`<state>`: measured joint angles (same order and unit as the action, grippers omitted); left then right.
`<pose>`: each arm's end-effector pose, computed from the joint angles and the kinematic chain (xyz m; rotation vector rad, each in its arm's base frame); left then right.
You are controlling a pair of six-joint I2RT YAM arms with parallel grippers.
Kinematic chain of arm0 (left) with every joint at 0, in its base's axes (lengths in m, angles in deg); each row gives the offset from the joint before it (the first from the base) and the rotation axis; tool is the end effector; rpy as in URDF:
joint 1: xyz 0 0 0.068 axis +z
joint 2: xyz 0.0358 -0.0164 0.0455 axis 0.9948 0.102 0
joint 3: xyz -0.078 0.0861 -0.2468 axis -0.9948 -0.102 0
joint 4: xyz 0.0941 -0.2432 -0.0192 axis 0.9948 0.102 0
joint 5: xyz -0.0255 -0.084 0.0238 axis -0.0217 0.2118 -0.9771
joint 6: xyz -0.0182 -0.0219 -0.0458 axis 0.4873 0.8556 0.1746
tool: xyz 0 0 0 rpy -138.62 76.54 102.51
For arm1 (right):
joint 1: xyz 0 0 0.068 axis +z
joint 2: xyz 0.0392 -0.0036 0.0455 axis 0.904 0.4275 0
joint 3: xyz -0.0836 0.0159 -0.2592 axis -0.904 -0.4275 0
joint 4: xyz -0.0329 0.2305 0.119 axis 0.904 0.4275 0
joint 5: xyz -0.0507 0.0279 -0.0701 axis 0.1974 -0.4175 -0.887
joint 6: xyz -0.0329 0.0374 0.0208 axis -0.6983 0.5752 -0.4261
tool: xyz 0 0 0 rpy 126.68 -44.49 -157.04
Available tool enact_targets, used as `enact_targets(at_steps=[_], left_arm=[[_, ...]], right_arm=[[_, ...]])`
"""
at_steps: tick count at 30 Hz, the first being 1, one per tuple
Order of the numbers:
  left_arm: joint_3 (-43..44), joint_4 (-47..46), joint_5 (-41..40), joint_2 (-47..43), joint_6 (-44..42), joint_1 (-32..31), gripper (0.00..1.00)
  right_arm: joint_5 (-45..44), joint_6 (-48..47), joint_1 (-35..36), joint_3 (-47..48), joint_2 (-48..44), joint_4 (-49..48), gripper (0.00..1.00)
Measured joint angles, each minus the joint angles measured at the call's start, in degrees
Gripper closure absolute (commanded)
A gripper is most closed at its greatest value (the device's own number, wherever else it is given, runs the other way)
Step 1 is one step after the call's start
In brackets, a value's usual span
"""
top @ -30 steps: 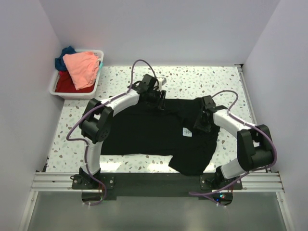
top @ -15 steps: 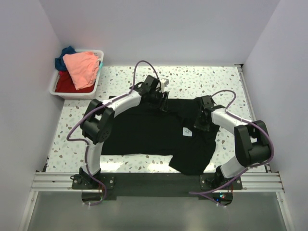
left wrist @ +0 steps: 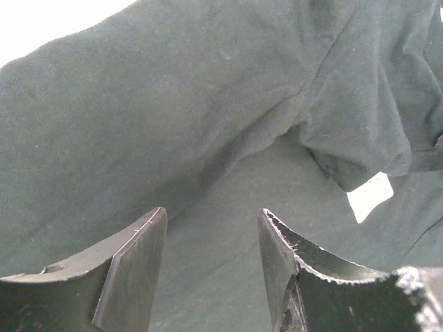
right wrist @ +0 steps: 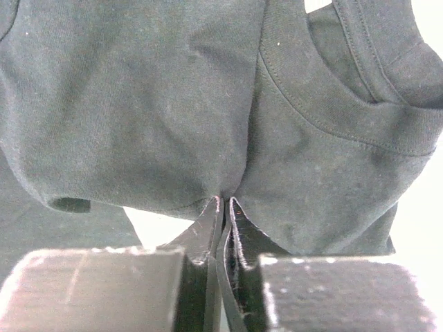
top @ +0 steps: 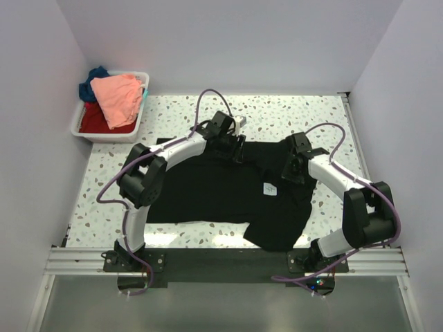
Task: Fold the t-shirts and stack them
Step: Fold the tshirt
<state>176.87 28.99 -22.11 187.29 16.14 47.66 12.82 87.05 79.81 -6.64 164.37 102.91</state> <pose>0.3615 -0.2771 0.1967 0.5103 2.5179 -0.6638 0.2722 0.0672 0.1939 0.5476 2.6419 0.0358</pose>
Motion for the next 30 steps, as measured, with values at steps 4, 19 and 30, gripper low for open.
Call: enact_targets(at_steps=[4, 19, 30], left_arm=[[0.0, 0.0, 0.0, 0.0, 0.0, -0.1, 0.4], [-0.9, -0.6, 3.5, -0.4, -2.2, -5.7, 0.41], [-7.2, -7.0, 1.8, -3.8, -3.3, -11.0, 0.41]], right_arm=[[-0.6, -0.1, 0.0, 0.0, 0.0, 0.5, 1.0], [-11.3, 0.2, 0.0, 3.0, -2.8, 5.6, 1.0], [-14.7, 0.4, -0.4, 11.2, 4.6, 4.5, 1.0]])
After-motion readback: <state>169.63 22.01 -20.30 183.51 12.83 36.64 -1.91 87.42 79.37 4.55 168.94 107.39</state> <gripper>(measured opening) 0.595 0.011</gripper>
